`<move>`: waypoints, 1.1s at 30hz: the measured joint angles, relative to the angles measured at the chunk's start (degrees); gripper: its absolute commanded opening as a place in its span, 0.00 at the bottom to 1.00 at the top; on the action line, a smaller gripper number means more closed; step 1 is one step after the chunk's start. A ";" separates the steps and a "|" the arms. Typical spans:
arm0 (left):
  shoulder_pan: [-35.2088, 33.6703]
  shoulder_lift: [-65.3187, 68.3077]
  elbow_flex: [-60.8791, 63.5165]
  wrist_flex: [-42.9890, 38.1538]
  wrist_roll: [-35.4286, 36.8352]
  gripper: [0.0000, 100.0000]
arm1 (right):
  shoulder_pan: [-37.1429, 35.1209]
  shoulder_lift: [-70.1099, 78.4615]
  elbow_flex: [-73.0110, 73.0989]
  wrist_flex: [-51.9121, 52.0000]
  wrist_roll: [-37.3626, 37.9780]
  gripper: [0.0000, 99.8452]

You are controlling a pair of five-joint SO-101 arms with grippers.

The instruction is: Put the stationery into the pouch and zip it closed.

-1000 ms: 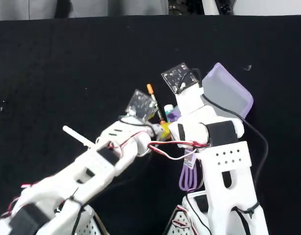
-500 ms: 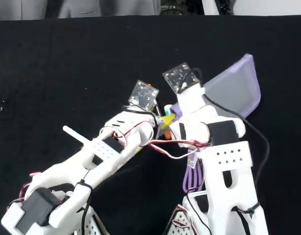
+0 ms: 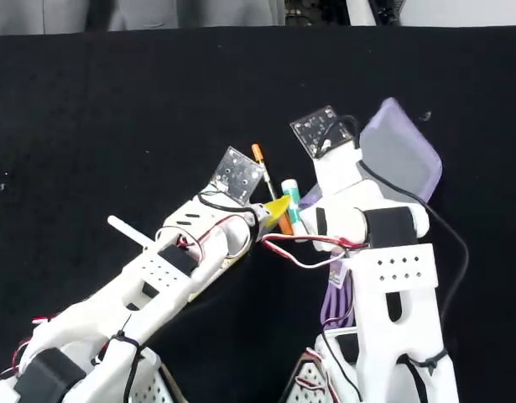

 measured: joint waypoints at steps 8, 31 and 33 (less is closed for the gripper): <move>2.37 0.00 0.00 0.00 0.00 0.23 | 0.00 0.00 0.00 0.00 0.00 0.01; 5.27 0.00 0.00 0.00 0.00 0.23 | 0.00 0.00 0.00 0.00 0.00 0.01; 5.54 0.00 0.00 0.00 0.00 0.23 | 0.00 0.00 0.00 0.00 0.00 0.01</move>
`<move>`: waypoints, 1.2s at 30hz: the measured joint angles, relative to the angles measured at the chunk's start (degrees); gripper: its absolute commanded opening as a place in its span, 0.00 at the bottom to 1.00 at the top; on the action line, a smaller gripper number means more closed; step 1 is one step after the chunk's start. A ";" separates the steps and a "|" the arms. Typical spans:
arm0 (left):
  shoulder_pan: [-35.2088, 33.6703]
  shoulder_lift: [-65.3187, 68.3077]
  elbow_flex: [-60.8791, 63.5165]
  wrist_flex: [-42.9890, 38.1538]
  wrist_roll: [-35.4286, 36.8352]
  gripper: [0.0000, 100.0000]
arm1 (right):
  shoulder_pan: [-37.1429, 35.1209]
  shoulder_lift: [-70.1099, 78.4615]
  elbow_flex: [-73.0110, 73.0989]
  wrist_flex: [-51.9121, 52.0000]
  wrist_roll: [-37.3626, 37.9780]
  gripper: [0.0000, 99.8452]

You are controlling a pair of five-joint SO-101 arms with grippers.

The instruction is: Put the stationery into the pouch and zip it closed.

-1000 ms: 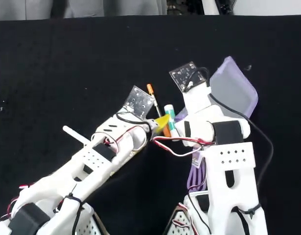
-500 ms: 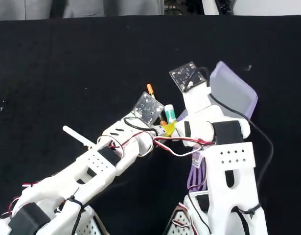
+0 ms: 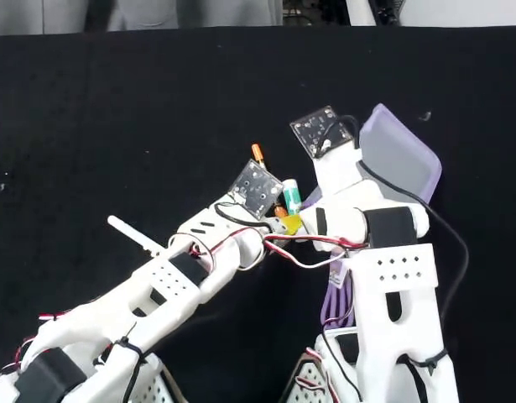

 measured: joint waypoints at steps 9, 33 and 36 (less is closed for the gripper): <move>-0.18 10.81 -5.63 0.00 0.00 0.23 | 0.09 0.00 0.00 0.00 0.09 0.01; -1.67 11.87 -8.97 0.00 3.69 0.23 | 0.26 0.00 0.70 0.00 1.67 0.01; -1.58 11.87 -8.97 0.00 3.78 0.23 | 0.26 0.00 0.70 0.00 1.67 0.01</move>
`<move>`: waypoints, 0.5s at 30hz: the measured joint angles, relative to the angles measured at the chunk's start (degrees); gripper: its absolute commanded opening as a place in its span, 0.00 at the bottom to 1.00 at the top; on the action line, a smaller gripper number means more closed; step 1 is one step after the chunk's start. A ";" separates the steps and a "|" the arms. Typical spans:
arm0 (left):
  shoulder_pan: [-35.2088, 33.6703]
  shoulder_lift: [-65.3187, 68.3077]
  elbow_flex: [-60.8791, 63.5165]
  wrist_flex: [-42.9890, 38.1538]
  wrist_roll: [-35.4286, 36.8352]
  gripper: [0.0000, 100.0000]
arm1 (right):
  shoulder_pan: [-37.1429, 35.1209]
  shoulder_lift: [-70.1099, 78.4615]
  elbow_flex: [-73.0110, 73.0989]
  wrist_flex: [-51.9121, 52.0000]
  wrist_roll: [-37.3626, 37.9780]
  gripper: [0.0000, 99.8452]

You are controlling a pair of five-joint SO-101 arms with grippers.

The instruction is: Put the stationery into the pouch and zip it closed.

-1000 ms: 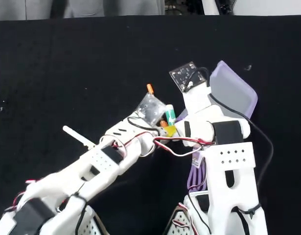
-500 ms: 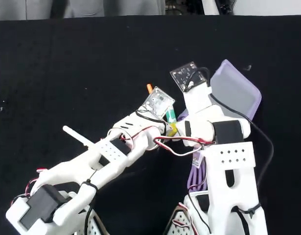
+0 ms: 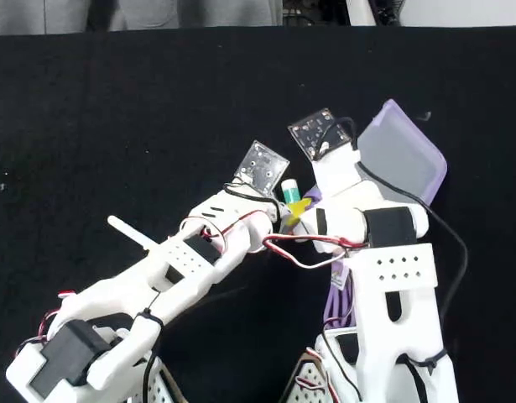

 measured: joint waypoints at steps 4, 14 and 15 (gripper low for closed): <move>0.00 0.00 0.00 0.00 0.00 0.23 | 0.00 0.00 0.00 0.00 0.00 0.01; 0.53 0.00 0.00 0.00 0.00 0.23 | 0.00 0.00 0.00 0.00 0.00 0.01; 0.79 0.00 0.00 0.00 0.09 0.23 | 0.00 0.00 0.00 0.00 0.00 0.01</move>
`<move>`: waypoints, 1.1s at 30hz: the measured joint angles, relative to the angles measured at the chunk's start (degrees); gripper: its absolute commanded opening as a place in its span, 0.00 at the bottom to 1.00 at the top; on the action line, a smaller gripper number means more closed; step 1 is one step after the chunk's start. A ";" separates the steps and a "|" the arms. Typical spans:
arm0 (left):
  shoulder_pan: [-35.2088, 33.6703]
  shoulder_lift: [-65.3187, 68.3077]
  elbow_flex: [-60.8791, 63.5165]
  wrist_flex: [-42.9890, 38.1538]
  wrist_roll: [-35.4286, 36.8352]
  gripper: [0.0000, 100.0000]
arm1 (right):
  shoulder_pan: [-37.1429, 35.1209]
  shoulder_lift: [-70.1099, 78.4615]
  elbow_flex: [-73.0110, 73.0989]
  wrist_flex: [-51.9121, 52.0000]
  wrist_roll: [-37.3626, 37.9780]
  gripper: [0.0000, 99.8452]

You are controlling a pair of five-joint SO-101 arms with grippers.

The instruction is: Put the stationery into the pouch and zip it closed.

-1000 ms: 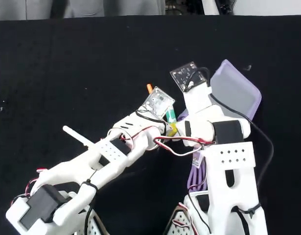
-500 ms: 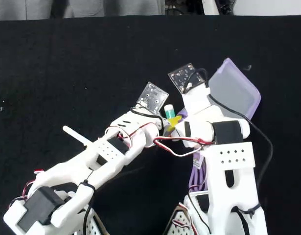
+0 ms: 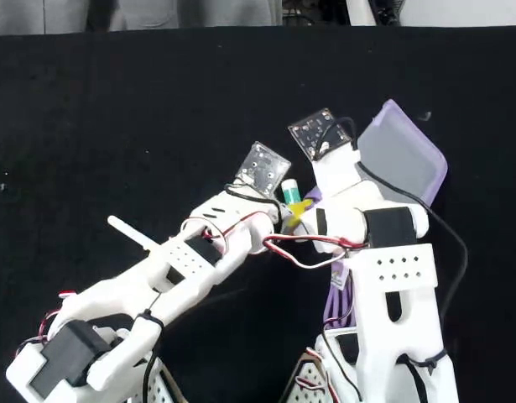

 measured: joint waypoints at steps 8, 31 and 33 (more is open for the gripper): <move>0.26 0.00 -0.26 0.00 0.09 0.23 | 0.00 0.00 0.00 0.00 0.00 0.01; 1.14 8.44 -6.68 -5.36 0.18 0.03 | 4.04 0.00 0.09 -0.26 1.49 0.01; 1.14 8.44 -6.68 -5.63 0.18 0.03 | 5.19 0.00 0.09 -0.35 2.55 0.01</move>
